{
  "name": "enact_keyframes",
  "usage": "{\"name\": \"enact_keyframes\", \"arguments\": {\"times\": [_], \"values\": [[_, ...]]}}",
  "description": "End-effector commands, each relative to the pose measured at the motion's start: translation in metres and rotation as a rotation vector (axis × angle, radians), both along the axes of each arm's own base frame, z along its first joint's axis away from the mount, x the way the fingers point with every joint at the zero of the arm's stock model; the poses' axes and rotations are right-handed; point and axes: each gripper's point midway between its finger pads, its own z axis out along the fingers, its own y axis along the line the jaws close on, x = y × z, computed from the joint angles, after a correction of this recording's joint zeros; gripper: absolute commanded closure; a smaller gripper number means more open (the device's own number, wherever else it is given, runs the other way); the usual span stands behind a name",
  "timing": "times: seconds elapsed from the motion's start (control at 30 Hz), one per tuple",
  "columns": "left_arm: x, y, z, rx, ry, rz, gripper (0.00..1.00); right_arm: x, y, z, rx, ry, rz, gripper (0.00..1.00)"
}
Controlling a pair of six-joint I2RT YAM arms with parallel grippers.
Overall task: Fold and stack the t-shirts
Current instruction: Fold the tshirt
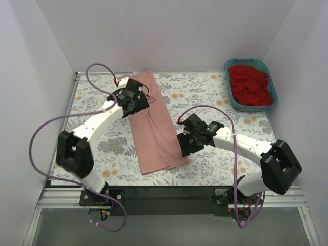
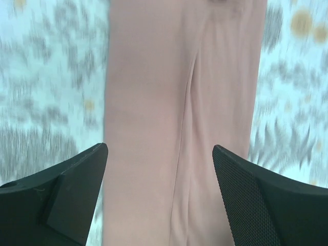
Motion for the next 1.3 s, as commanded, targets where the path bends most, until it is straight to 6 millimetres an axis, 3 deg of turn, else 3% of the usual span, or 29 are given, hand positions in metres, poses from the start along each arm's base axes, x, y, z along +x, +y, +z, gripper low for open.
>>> {"name": "enact_keyframes", "arguments": {"times": [0.0, 0.17, 0.3, 0.4, 0.63, 0.8, 0.9, 1.27], "values": [[-0.088, -0.008, -0.027, -0.038, 0.157, -0.004, 0.18, -0.005, 0.000, -0.005, 0.028, 0.042, -0.022, 0.44], [-0.196, -0.026, -0.067, -0.151, 0.374, -0.075, 0.20, -0.012, 0.008, -0.018, 0.078, 0.103, -0.019, 0.50], [-0.240, -0.028, -0.084, -0.186, 0.462, -0.049, 0.22, -0.014, 0.012, -0.031, 0.090, 0.133, -0.029, 0.51], [-0.247, -0.021, -0.090, -0.162, 0.484, -0.028, 0.23, -0.018, 0.011, -0.043, 0.075, 0.167, -0.037, 0.52], [-0.255, -0.028, -0.107, -0.133, 0.559, -0.062, 0.23, -0.019, 0.003, -0.054, 0.032, 0.175, -0.059, 0.55], [-0.261, -0.033, -0.116, -0.140, 0.591, -0.083, 0.29, -0.024, 0.000, -0.060, 0.026, 0.195, -0.052, 0.83], [-0.262, -0.033, -0.118, -0.131, 0.604, -0.086, 0.35, -0.024, 0.001, -0.059, 0.030, 0.192, -0.050, 0.95], [-0.272, -0.025, -0.132, -0.096, 0.649, -0.054, 0.53, -0.024, 0.003, -0.056, 0.044, 0.186, -0.038, 0.99]]}}
